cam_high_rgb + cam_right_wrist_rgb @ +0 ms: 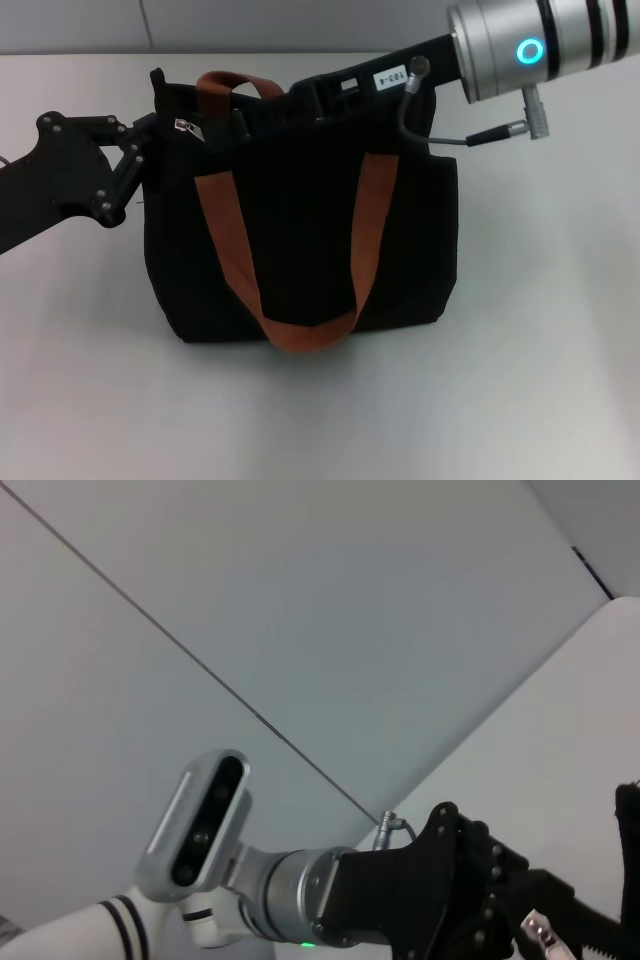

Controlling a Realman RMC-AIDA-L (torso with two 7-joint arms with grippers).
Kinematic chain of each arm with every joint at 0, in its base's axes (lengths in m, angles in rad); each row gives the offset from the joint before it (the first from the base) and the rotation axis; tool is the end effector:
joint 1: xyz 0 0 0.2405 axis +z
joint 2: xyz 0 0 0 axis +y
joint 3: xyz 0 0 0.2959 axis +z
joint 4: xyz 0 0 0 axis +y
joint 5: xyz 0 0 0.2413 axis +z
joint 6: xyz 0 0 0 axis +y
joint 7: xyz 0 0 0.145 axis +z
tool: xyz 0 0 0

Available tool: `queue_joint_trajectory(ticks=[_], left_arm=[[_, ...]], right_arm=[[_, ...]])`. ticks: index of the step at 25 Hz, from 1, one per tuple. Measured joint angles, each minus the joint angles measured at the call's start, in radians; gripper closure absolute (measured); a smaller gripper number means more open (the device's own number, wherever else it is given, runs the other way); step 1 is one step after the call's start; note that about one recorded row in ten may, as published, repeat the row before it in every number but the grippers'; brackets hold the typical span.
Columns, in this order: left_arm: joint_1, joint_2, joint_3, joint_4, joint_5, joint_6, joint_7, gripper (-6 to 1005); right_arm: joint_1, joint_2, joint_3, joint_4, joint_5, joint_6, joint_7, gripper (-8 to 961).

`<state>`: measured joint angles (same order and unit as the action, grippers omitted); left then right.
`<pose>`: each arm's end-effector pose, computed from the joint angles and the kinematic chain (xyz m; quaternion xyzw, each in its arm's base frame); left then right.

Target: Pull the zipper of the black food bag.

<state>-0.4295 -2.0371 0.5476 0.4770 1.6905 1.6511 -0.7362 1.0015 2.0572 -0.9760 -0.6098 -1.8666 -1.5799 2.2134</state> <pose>-0.3428 0.3434 0.0142 -0.8833 -0.0215 -0.3444 0.3172 0.0947 0.4501 -0.0517 0.9085 -0.3501 -0.1981 0.1133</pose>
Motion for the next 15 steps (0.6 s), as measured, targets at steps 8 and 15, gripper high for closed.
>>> queue_joint_trajectory(ticks=[8,15], left_arm=[[0.001,0.003,-0.007,0.0,0.0,0.001,0.0,965],[0.001,0.001,-0.008,0.0,0.0,0.006,0.0,964]], right_arm=[[0.016,-0.002,-0.016,-0.04,-0.01,0.034,-0.002,179],[0.035,0.015,-0.075,-0.042,-0.02,0.074,-0.009,179]])
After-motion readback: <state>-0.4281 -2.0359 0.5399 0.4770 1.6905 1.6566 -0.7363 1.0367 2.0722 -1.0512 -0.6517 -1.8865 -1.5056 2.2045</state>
